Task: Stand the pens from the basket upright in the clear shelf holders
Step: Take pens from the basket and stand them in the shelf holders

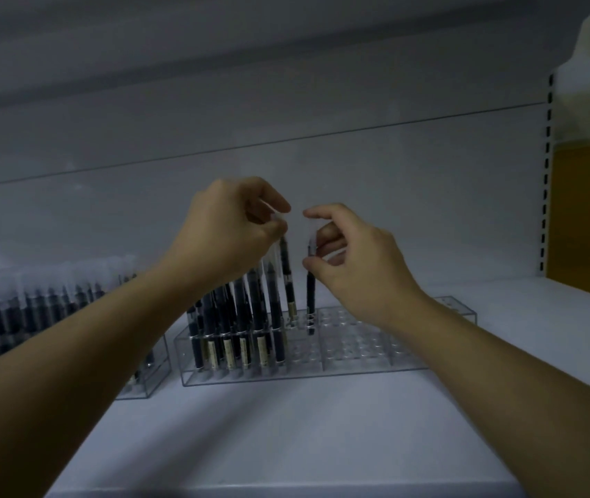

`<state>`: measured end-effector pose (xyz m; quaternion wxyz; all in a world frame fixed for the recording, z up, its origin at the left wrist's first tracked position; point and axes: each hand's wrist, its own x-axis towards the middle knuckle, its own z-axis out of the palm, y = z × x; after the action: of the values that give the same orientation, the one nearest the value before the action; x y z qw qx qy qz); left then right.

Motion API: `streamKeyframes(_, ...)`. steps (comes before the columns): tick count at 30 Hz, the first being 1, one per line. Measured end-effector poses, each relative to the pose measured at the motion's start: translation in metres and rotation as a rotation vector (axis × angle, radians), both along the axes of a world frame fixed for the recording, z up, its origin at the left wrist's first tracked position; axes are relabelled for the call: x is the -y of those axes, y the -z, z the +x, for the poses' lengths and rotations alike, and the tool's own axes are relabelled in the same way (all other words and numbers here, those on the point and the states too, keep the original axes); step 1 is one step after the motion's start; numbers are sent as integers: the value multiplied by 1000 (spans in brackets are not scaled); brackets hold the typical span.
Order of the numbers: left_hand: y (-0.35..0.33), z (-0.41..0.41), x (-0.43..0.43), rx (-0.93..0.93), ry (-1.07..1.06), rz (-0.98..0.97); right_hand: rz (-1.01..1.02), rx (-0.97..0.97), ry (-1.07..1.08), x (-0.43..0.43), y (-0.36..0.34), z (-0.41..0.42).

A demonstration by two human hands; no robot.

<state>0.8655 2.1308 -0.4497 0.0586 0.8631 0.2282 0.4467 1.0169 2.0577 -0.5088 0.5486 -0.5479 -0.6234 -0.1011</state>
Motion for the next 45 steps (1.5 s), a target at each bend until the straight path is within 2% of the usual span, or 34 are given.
streamKeyframes(12, -1, 8, -3, -102, -65, -86, 16, -24, -63, 0, 0, 4)
streamKeyframes(26, 13, -7, -1, -283, -193, 212, -30, 34, -21, 1, 0, 5)
streamKeyframes(31, 16, -15, 3, -338, -242, 290, -67, 105, 6, 2, -1, 5)
streamKeyframes(37, 19, -33, 16, -341, -229, 287, -285, 216, 68, 5, -2, -1)
streamKeyframes(41, 27, -46, 26, -334, -199, 272, -276, 340, 178, 17, -13, -15)
streamKeyframes(45, 31, -63, 36, -283, -143, 258, -253, 378, 203, 38, -16, -38)
